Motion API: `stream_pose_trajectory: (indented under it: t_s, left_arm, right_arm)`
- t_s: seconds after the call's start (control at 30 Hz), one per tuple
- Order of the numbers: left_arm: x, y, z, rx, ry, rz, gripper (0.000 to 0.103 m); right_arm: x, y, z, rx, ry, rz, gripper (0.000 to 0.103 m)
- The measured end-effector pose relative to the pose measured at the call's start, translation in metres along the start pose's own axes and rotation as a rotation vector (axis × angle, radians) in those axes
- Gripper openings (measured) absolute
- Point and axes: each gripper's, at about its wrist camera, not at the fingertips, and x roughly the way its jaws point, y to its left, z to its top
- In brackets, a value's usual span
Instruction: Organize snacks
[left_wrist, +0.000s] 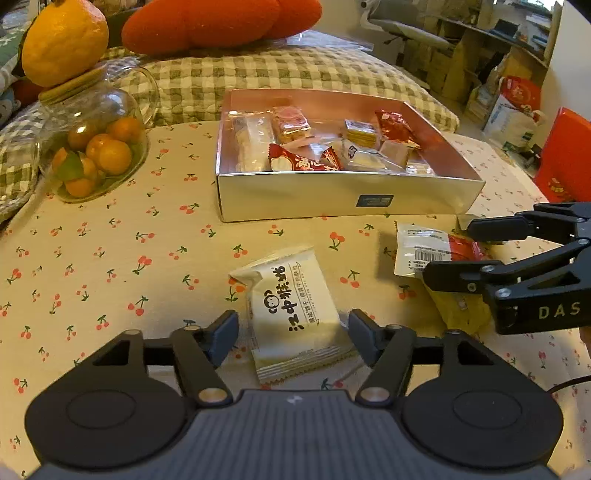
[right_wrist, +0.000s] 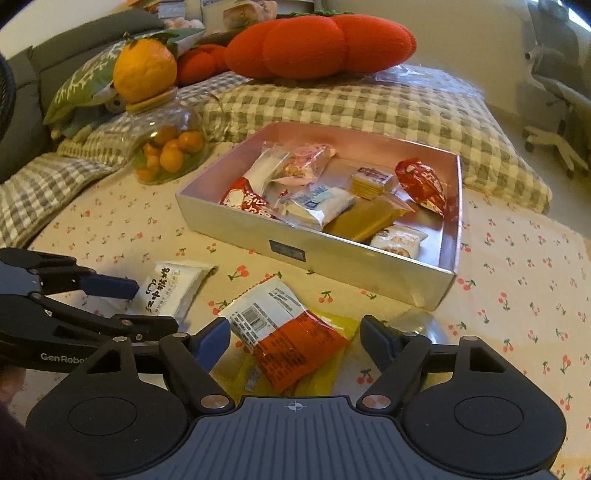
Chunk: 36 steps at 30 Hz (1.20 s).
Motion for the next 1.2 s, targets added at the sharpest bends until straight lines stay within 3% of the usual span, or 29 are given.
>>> stream_pose_trajectory:
  t_s: [0.23,0.5,0.6,0.7,0.83,1.2]
  left_arm:
    - [0.008,-0.002,0.001,-0.021,-0.011,0.015,0.072]
    - [0.014,-0.007,0.004,-0.031,-0.030,0.060,0.070]
    - [0.015,-0.009,0.005,-0.031,-0.032,0.079,0.065]
    - [0.014,-0.010,0.005,-0.029,-0.037,0.096,0.052]
    - [0.014,-0.008,0.007,-0.048,-0.034,0.096,0.046]
    - [0.009,-0.002,0.012,-0.095,-0.028,0.072,0.044]
  right_arm:
    - [0.006,0.005,0.000,-0.026,-0.001,-0.021,0.066]
    - [0.006,0.009,-0.002,-0.049,-0.020,-0.053,0.060]
    - [0.006,0.012,-0.002,-0.060,-0.025,-0.064,0.059]
    - [0.005,0.014,-0.003,-0.072,-0.028,-0.071,0.058]
    - [0.004,0.016,-0.003,-0.077,-0.029,-0.078,0.057]
    - [-0.004,0.008,0.001,-0.015,-0.046,-0.064,0.057]
